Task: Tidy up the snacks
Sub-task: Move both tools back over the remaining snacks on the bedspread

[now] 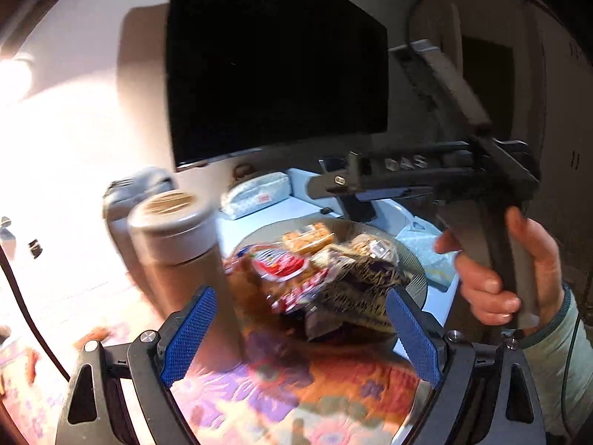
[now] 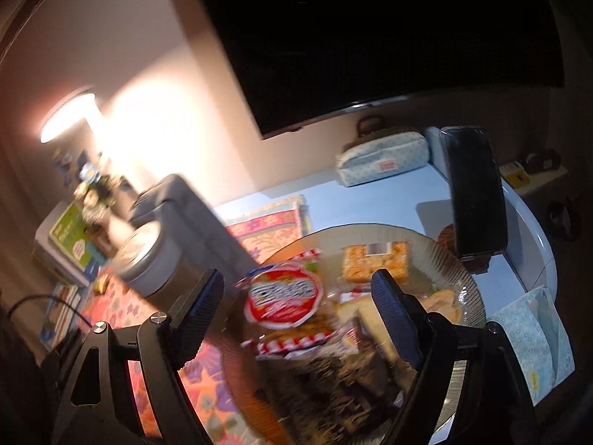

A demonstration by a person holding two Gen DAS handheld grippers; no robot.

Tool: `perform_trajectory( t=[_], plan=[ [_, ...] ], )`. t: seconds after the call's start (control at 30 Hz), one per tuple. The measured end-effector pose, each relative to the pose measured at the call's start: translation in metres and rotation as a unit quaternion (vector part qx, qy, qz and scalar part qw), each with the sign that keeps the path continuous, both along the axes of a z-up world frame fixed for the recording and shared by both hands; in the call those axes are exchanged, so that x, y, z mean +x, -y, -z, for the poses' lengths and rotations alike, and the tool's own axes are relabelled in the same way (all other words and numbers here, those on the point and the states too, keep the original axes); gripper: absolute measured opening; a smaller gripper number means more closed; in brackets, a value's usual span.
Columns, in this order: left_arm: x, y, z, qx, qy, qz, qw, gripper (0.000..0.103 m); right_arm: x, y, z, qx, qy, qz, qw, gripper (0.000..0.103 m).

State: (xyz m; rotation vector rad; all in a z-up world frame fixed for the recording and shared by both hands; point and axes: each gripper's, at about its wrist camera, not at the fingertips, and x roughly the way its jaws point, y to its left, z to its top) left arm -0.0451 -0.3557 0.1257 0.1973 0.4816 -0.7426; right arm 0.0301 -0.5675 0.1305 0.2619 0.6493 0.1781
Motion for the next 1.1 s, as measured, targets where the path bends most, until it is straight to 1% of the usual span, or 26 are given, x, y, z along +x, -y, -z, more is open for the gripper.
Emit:
perform_trajectory(
  t=[0.07, 0.2, 0.3, 0.37, 0.47, 0.57, 0.67, 0.77, 0.83, 0.9, 0.97, 1.0, 1.1],
  plan=[
    [-0.005, -0.023, -0.001, 0.004, 0.005, -0.017, 0.9998, 0.091, -0.012, -0.022, -0.002, -0.020, 0.003, -0.016, 1.000, 0.082],
    [-0.005, -0.076, 0.004, 0.023, 0.014, -0.075, 0.9969, 0.091, -0.028, -0.057, 0.001, -0.028, 0.007, -0.055, 0.998, 0.082],
    [-0.002, -0.122, 0.010, 0.034, 0.013, -0.127, 0.9912, 0.091, -0.034, -0.090, 0.002, -0.037, 0.010, -0.092, 0.995, 0.082],
    [0.001, -0.158, 0.013, 0.035, 0.008, -0.168, 0.9852, 0.091, -0.034, -0.116, 0.002, -0.047, 0.009, -0.118, 0.992, 0.082],
    [0.006, -0.214, 0.016, 0.020, -0.003, -0.225, 0.9741, 0.091, -0.031, -0.154, 0.004, -0.059, 0.007, -0.156, 0.986, 0.082],
    [0.008, -0.265, 0.019, 0.009, -0.011, -0.279, 0.9602, 0.091, -0.021, -0.198, 0.012, -0.078, -0.003, -0.193, 0.978, 0.082],
    [0.008, -0.309, 0.027, -0.007, -0.017, -0.317, 0.9484, 0.091, -0.010, -0.239, 0.024, -0.089, -0.019, -0.223, 0.970, 0.082],
    [0.013, -0.347, 0.036, -0.020, -0.028, -0.350, 0.9361, 0.091, 0.006, -0.279, 0.036, -0.102, -0.024, -0.235, 0.966, 0.082],
    [0.026, -0.368, 0.045, -0.024, -0.044, -0.371, 0.9274, 0.091, 0.017, -0.303, 0.044, -0.111, -0.031, -0.242, 0.963, 0.082],
    [0.046, -0.385, 0.053, -0.024, -0.060, -0.390, 0.9186, 0.091, 0.031, -0.328, 0.052, -0.108, -0.045, -0.262, 0.958, 0.082],
    [0.066, -0.404, 0.062, -0.027, -0.077, -0.402, 0.9121, 0.091, 0.047, -0.355, 0.060, -0.104, -0.056, -0.276, 0.954, 0.082],
    [0.077, -0.412, 0.066, -0.030, -0.087, -0.405, 0.9095, 0.091, 0.054, -0.365, 0.063, -0.107, -0.057, -0.279, 0.953, 0.082],
    [0.118, -0.439, 0.081, -0.044, -0.124, -0.426, 0.8949, 0.091, 0.080, -0.395, 0.076, -0.114, -0.063, -0.279, 0.951, 0.082]
  ],
)
